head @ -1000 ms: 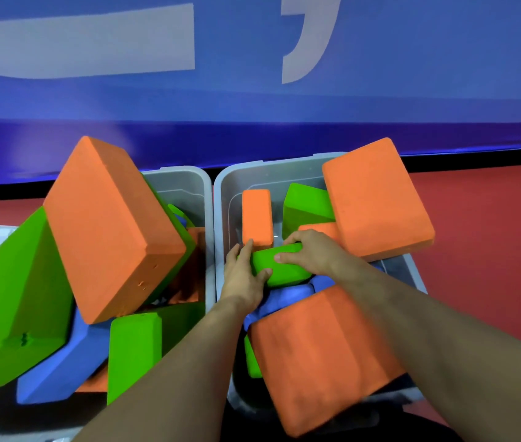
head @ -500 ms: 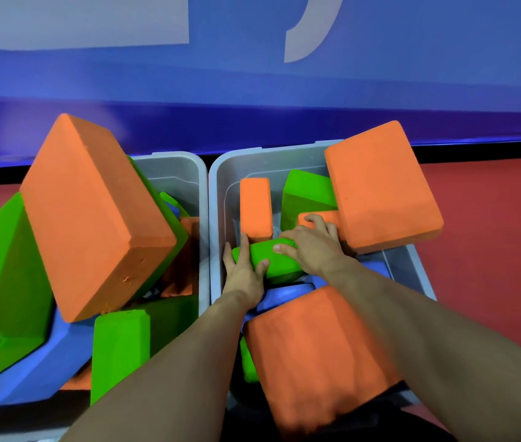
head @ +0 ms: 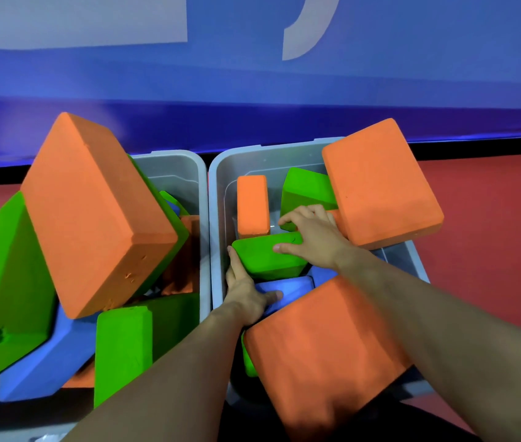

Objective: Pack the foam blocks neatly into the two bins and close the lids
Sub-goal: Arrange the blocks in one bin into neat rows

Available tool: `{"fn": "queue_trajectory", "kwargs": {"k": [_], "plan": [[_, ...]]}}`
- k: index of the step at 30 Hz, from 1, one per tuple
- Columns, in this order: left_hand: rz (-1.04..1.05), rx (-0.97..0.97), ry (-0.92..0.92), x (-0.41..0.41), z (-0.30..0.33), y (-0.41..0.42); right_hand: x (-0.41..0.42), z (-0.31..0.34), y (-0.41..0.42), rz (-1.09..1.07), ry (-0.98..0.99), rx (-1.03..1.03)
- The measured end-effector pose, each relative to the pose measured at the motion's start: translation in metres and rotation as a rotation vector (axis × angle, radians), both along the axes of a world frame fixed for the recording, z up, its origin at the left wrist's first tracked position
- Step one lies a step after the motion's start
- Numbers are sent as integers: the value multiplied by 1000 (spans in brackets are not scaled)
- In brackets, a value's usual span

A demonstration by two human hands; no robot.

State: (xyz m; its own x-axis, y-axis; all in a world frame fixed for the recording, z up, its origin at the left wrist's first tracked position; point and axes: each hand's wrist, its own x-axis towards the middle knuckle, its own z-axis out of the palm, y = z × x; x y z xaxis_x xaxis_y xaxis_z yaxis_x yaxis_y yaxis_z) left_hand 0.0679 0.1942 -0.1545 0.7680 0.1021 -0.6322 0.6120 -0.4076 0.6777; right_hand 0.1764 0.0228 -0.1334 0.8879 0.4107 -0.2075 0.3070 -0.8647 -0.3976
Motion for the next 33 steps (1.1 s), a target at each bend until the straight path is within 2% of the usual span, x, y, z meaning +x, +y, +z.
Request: {"fn": "queue_trajectory", "kwargs": {"k": [5,8,13,16,19,21,24,26,28,30,33], "plan": [[102,-24,-76,5,-2,-2,-9,4,-9,186,84,-37],[100,-13,-83,9,-2,-4,-14,1,-13,219,83,-59],[46,53,11,16,5,-4,-15,4,-12,298,19,-153],[-35,121,108,22,15,-4,-17,3,-10,308,34,-193],[-223,224,150,28,22,5,-18,7,-10,308,56,-210],[-348,275,164,31,27,15,-16,18,-10,310,91,-140],[-466,337,125,35,39,20,-15,54,-11,348,274,33],[-545,391,64,34,51,22,-23,80,-15,405,465,-85],[-597,407,13,31,61,23,-41,94,-25,462,578,-301],[-630,395,-16,26,67,26,-62,97,-35,490,572,-406],[-675,389,-22,9,73,28,-78,110,-50,387,488,-353]]}}
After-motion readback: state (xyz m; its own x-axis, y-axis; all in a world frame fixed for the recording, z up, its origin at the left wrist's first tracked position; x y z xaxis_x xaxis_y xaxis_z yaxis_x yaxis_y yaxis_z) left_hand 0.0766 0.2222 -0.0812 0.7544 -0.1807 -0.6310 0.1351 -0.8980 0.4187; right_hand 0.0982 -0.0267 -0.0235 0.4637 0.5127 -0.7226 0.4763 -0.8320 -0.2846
